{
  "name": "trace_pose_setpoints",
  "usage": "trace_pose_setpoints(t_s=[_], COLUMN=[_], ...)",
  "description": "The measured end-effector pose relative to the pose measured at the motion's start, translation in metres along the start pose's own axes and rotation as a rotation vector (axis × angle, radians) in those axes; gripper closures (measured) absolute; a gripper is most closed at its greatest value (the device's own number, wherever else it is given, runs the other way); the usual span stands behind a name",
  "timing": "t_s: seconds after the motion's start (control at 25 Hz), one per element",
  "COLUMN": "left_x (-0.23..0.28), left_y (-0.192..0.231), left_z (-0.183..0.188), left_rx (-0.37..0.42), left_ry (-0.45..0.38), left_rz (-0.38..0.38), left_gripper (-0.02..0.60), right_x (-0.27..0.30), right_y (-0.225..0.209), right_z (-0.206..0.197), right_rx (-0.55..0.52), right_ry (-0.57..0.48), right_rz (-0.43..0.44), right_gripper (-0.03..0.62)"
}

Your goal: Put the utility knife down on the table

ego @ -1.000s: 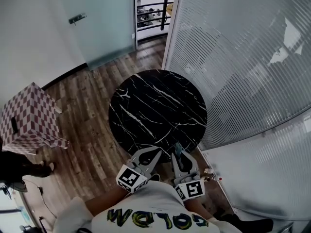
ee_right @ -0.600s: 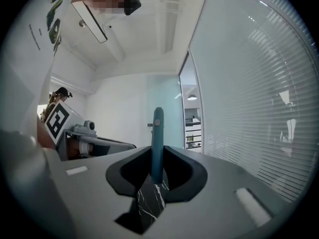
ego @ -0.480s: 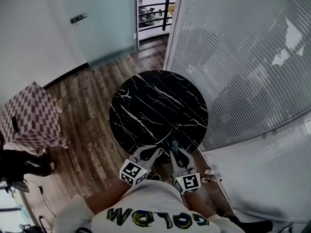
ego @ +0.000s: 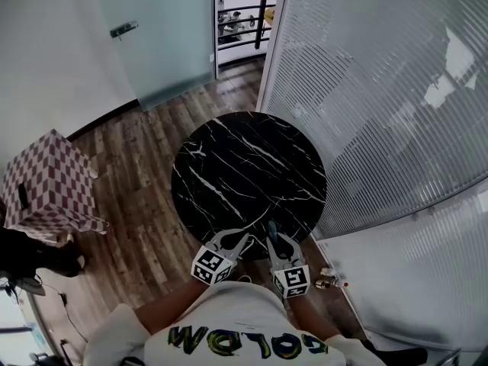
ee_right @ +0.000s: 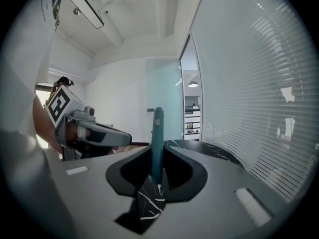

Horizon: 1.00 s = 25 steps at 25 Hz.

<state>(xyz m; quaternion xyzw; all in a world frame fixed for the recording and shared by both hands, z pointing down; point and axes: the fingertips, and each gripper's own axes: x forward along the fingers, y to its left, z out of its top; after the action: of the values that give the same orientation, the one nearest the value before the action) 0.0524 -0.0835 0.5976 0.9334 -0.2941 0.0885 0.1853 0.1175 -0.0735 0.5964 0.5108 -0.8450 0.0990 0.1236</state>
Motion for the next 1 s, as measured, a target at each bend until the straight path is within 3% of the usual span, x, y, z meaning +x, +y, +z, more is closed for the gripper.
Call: trace_pose_setpoints(t_s=[0.48,1.0], left_x=[0.022,0.036], left_y=[0.023,0.048], left_z=[-0.046,-0.076], left_rx=[-0.047,-0.073], left_ry=[0.091,0.132], left_rz=[0.018,0.052], left_gripper=[0.581,0.581], right_x=[0.020,0.039], right_y=[0.000,-0.006], right_z=[-0.051,-0.097], right_rx=[0.041,0.068], right_ry=[0.108,0.206], right_rz=[0.010,0.005], right_gripper=[0.520,0.520])
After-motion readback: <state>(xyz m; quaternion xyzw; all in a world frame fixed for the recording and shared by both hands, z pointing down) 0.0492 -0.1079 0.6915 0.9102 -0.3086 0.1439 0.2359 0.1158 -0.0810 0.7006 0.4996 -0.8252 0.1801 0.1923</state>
